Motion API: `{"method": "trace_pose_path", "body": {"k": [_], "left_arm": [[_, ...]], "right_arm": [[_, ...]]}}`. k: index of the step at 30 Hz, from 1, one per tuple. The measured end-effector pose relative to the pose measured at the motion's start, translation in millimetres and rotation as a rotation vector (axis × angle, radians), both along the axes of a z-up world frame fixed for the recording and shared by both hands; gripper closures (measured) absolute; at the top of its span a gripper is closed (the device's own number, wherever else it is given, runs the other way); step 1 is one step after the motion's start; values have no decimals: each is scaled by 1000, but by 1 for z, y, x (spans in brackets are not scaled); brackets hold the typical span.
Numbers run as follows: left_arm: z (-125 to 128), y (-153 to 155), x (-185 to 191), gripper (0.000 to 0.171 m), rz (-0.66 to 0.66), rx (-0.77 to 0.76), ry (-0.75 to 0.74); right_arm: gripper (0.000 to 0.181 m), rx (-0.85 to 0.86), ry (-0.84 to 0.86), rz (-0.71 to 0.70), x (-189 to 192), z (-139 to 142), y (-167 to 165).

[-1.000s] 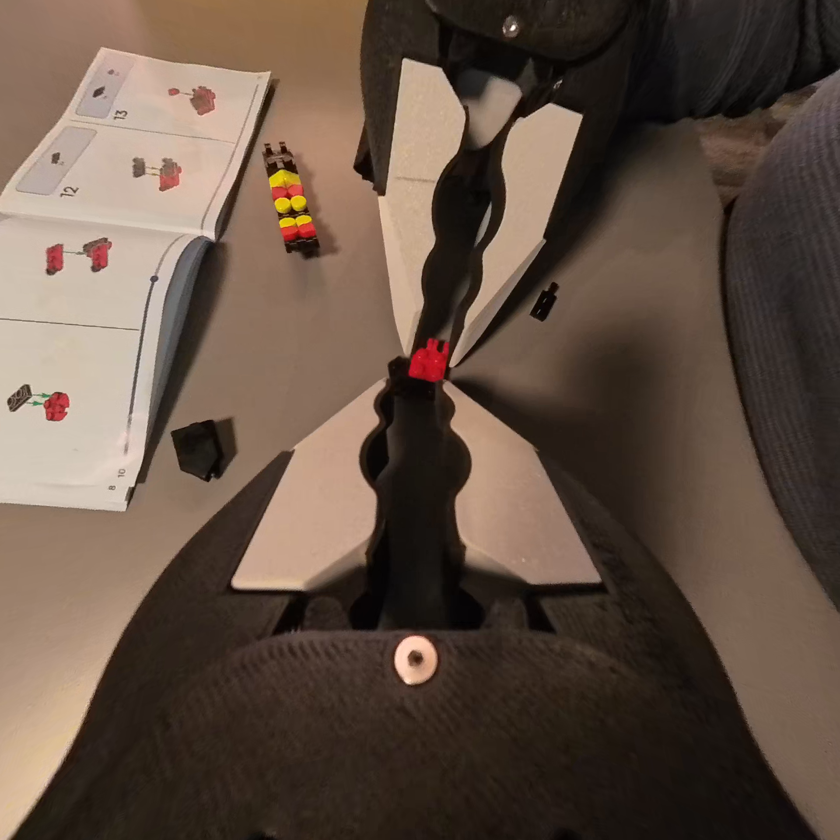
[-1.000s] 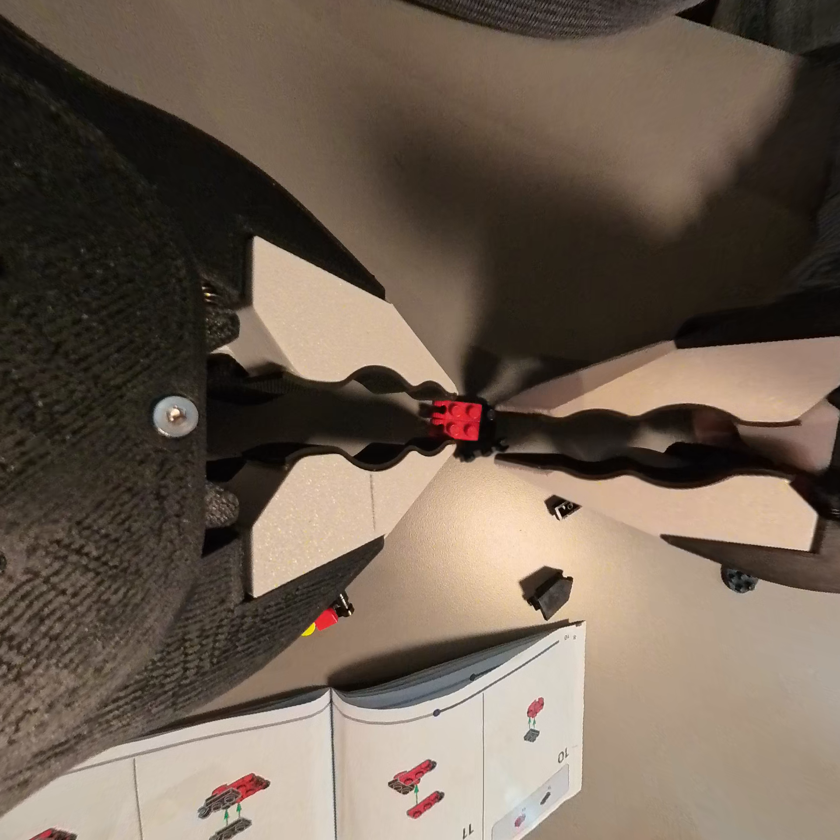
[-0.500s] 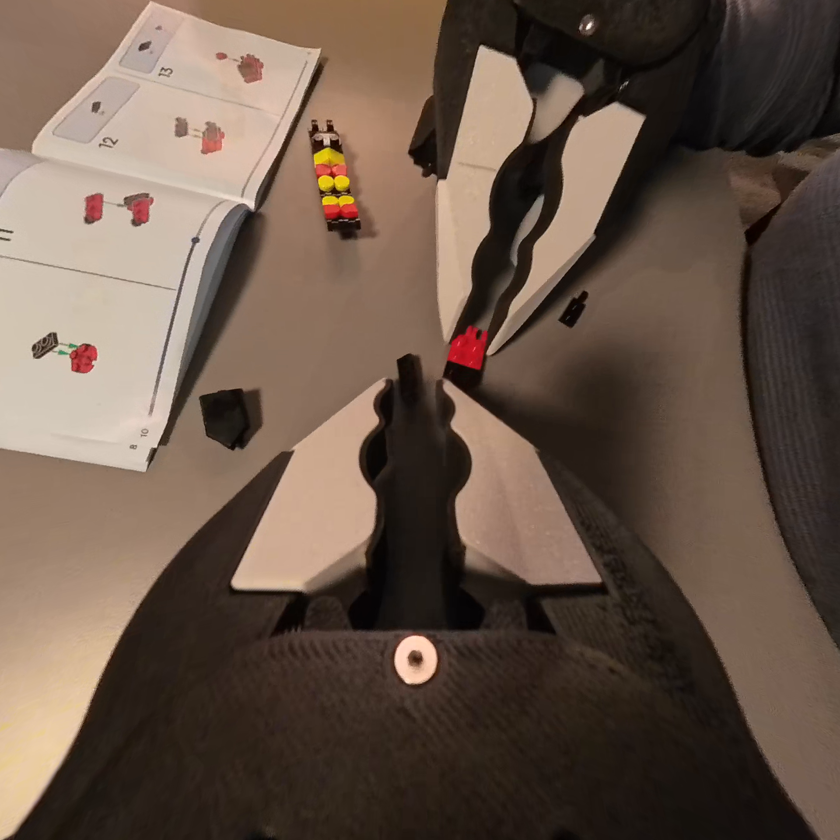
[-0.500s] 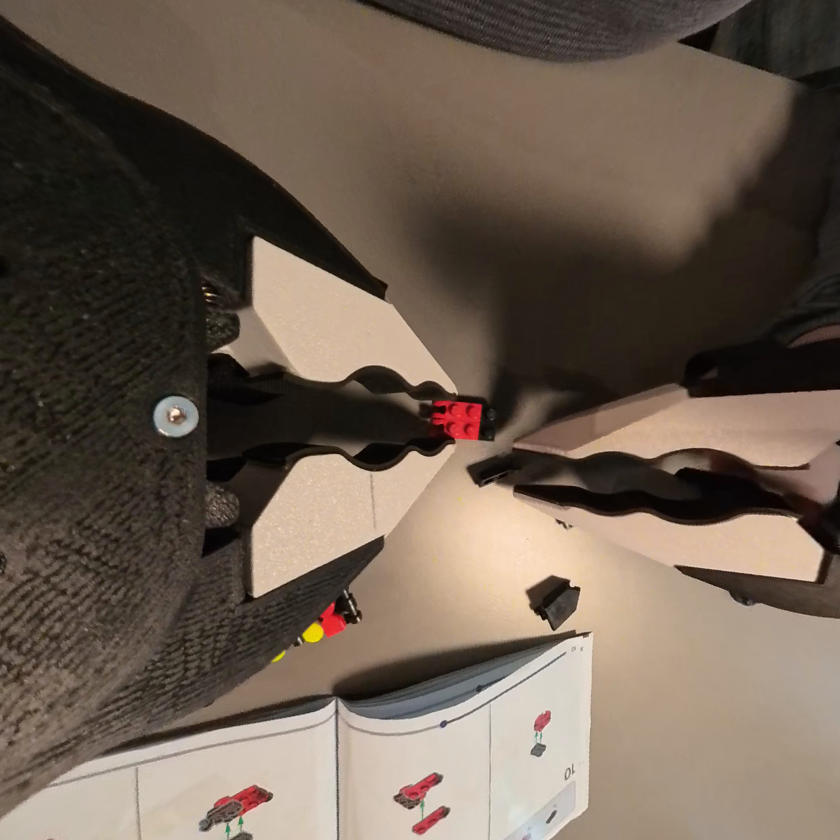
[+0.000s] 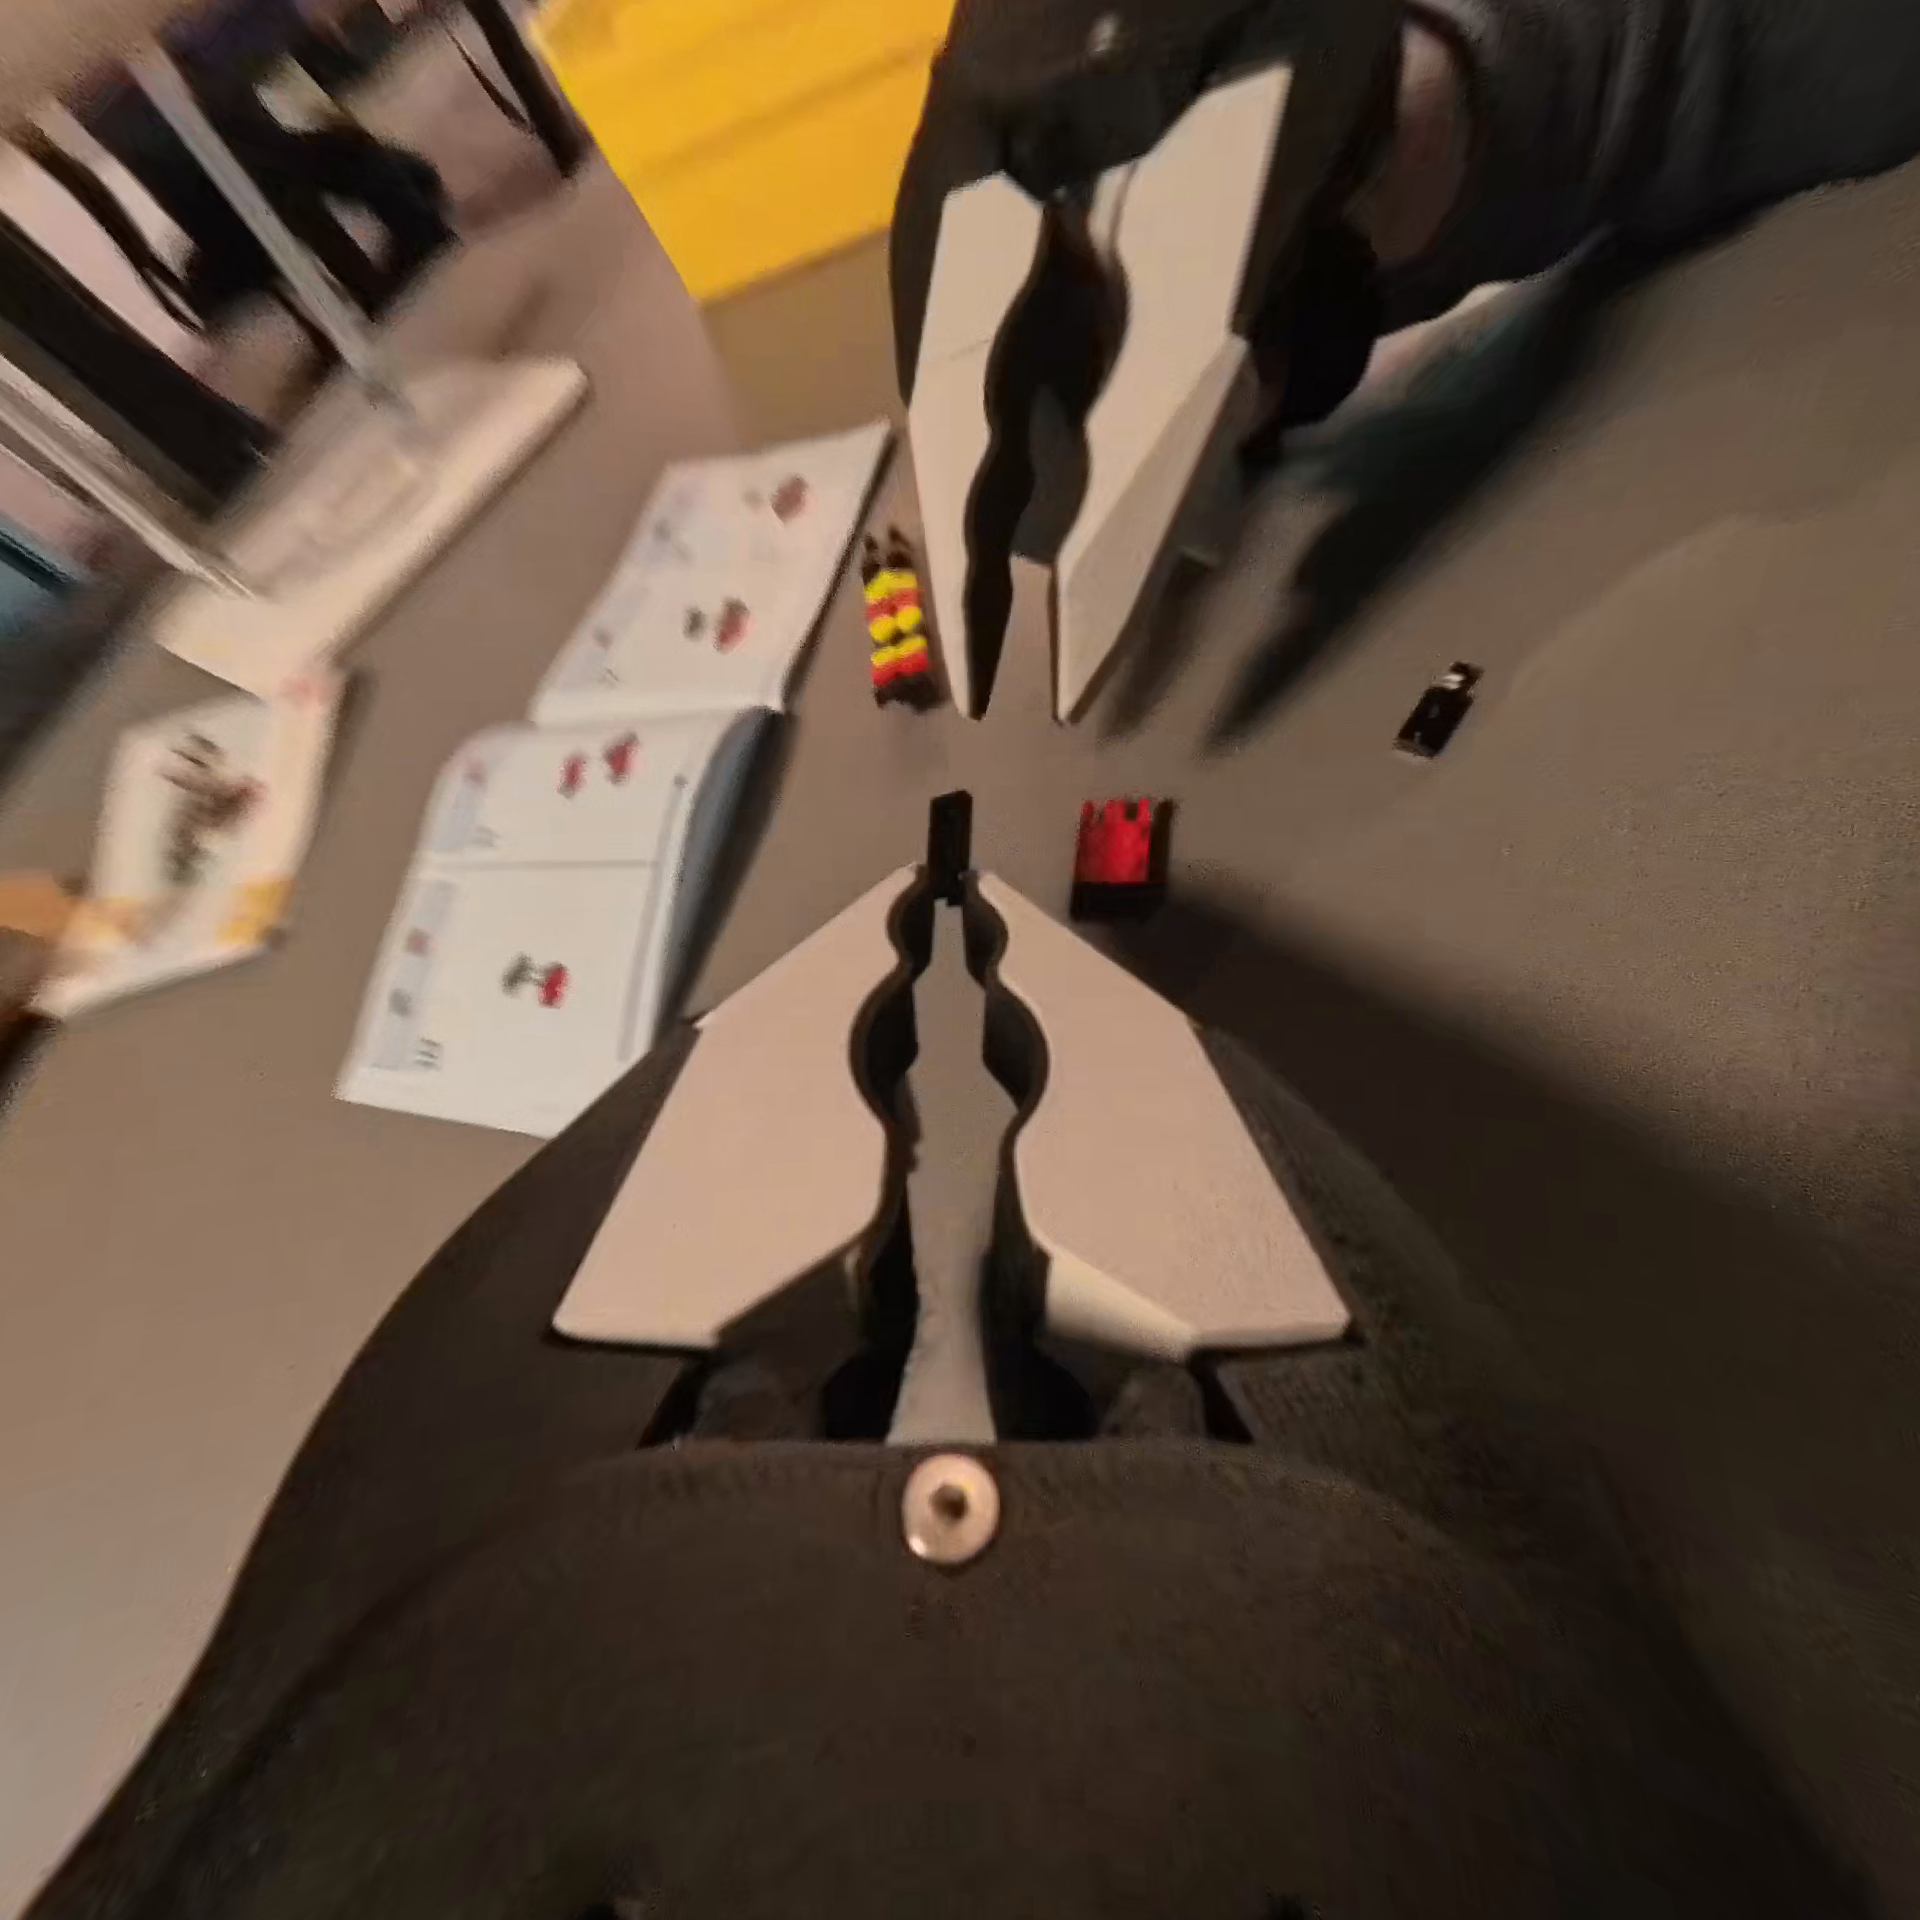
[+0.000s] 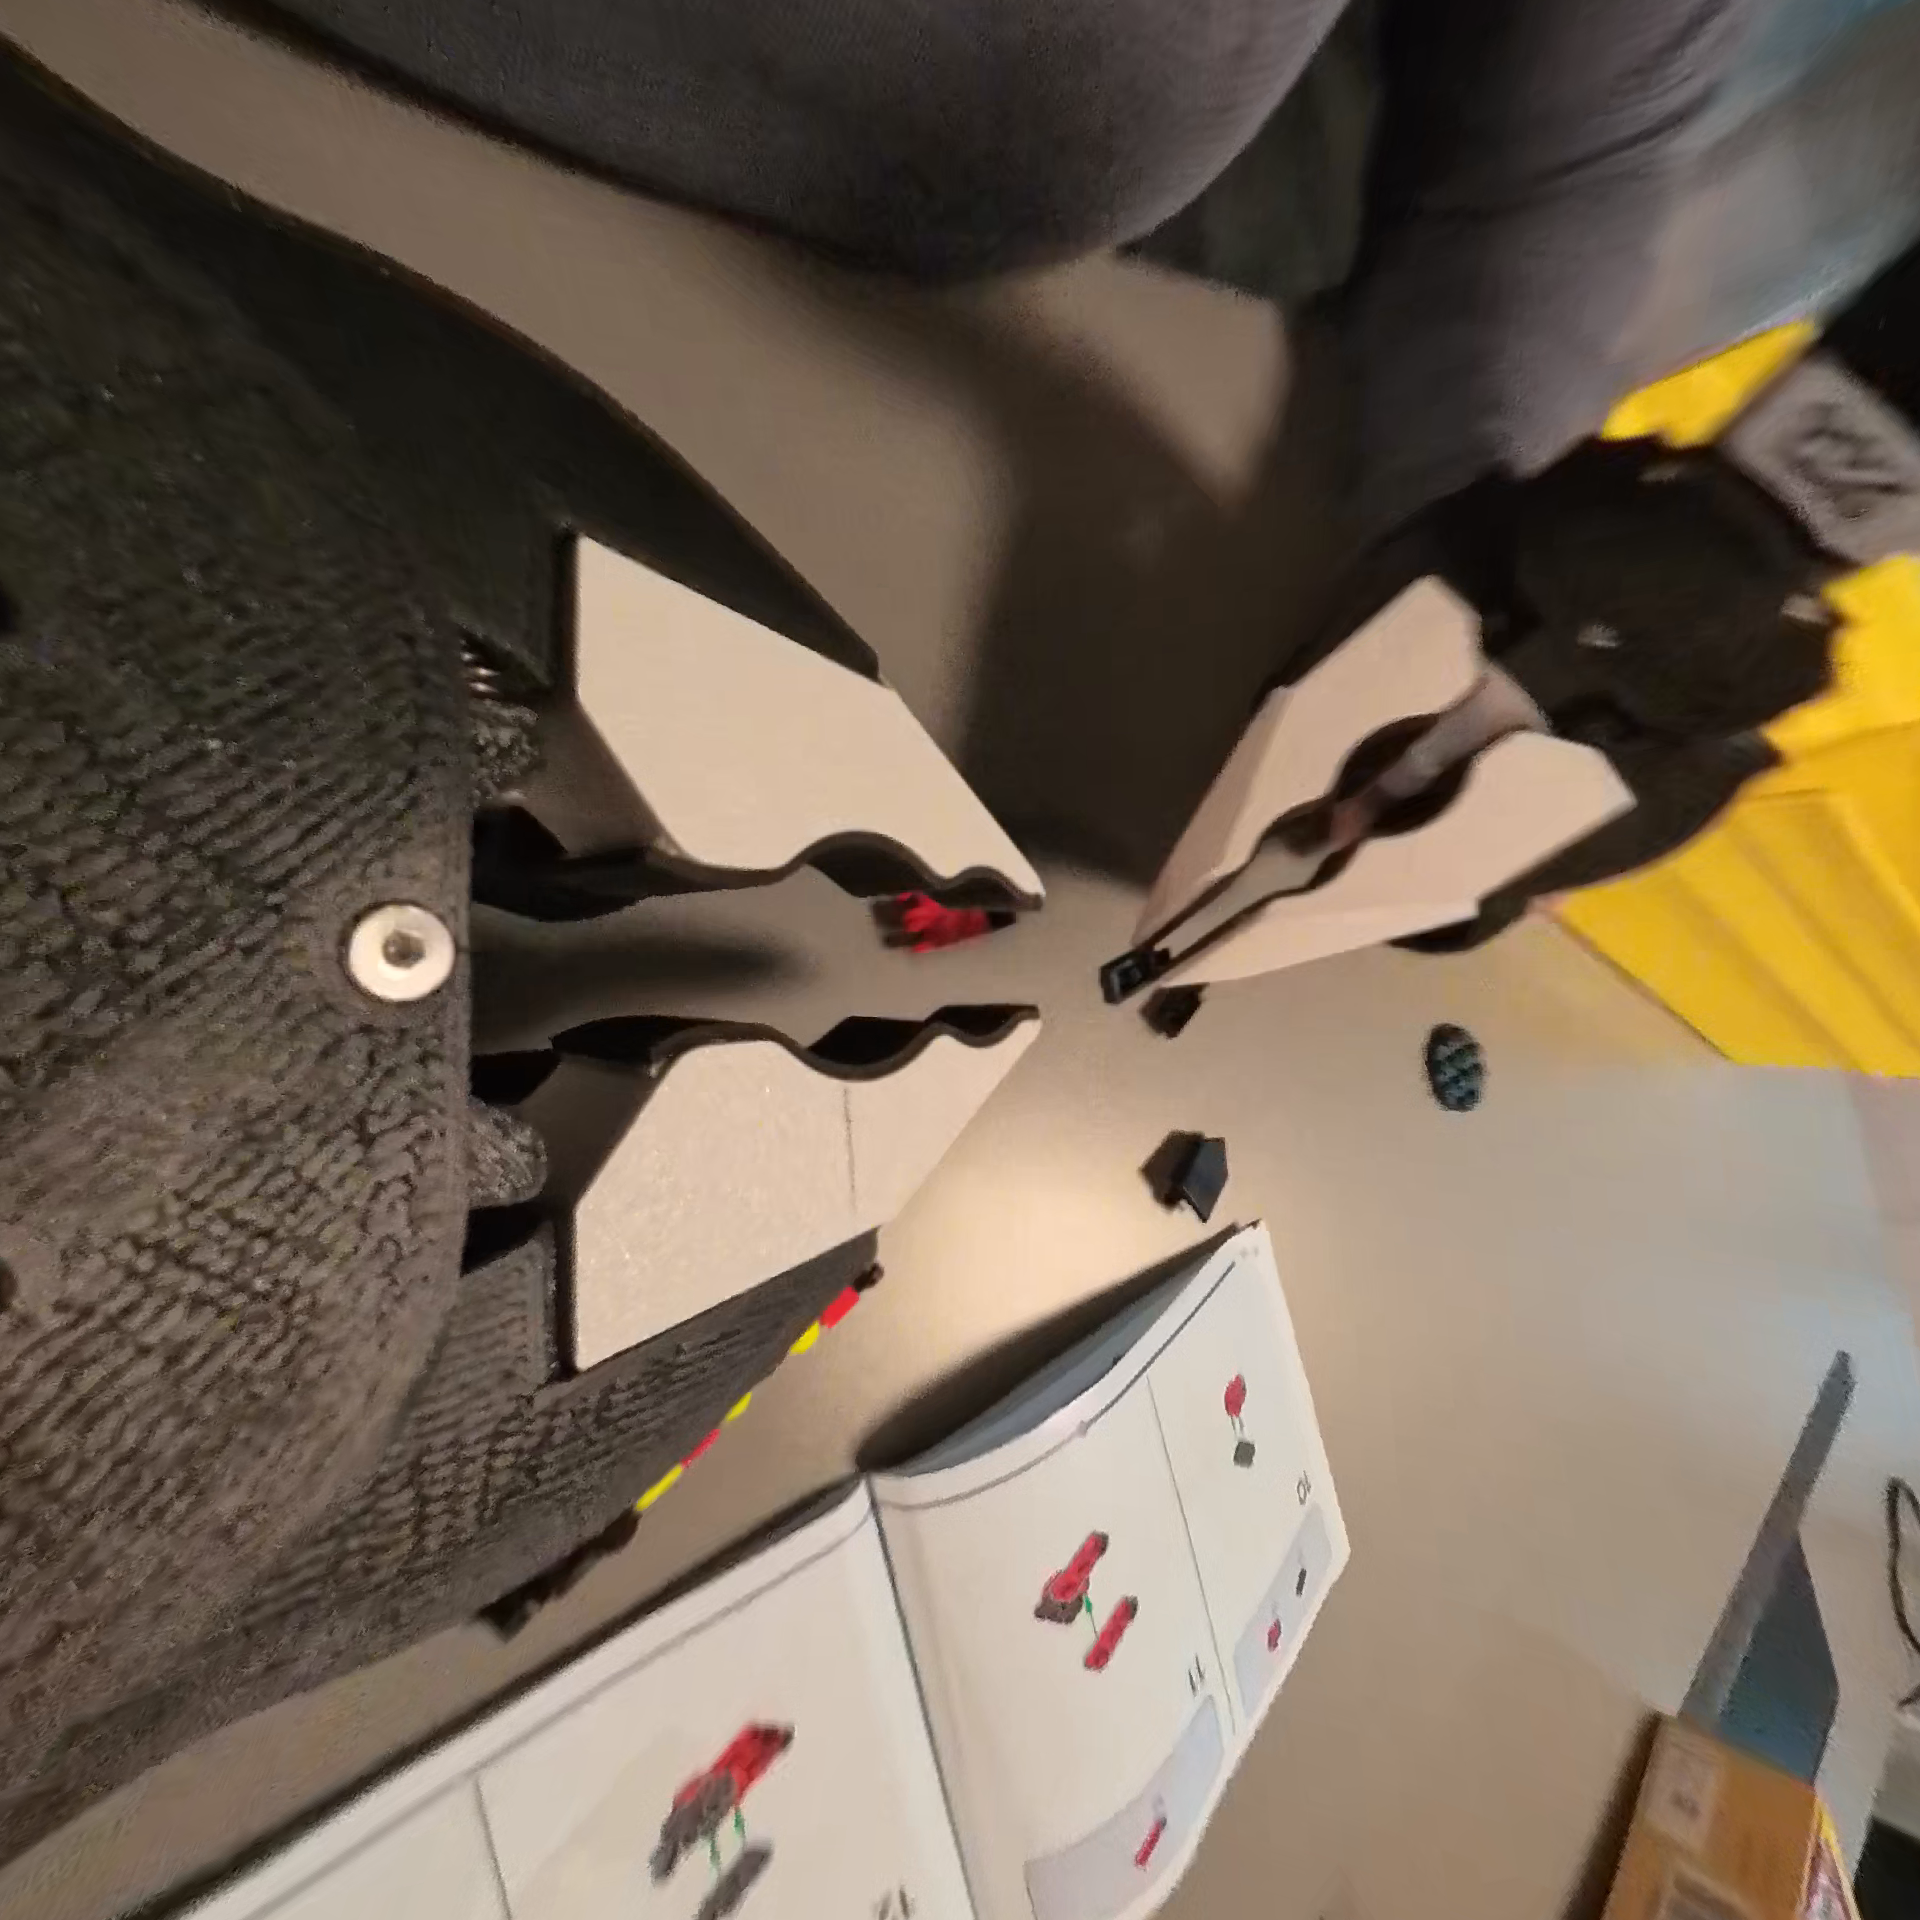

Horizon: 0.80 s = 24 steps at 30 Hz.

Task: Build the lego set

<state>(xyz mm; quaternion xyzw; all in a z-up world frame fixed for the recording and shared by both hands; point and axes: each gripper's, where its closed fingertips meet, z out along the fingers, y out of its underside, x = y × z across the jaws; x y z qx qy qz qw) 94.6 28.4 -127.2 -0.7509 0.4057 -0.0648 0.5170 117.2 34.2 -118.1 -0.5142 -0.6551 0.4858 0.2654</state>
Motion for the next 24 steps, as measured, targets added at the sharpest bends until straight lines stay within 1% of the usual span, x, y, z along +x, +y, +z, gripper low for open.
{"method": "trace_pose_path", "body": {"k": [3,6,8,9,12,15,18,22,24], "left_arm": [[7,-1,3,168,-12,200,176],[13,-4,8,169,-18,364,350],[17,-9,13,168,-43,445,427],[16,-10,15,169,-52,462,451],[16,-14,22,169,-85,499,477],[19,-17,25,169,-100,525,473],[20,-18,25,169,-104,526,463],[17,-20,26,169,-118,510,456],[15,-21,26,169,-129,491,439]], "right_arm": [[167,-199,4,32,0,8,-7],[169,-256,12,45,1,12,-9],[169,-288,0,59,1,12,-12],[169,-304,-5,69,1,12,-14],[171,-325,-7,82,1,12,-18],[178,-308,-10,95,2,11,-20],[173,-288,-18,106,2,10,-22],[178,-226,-28,121,4,6,-25],[178,-167,-13,117,4,5,-24]]}}
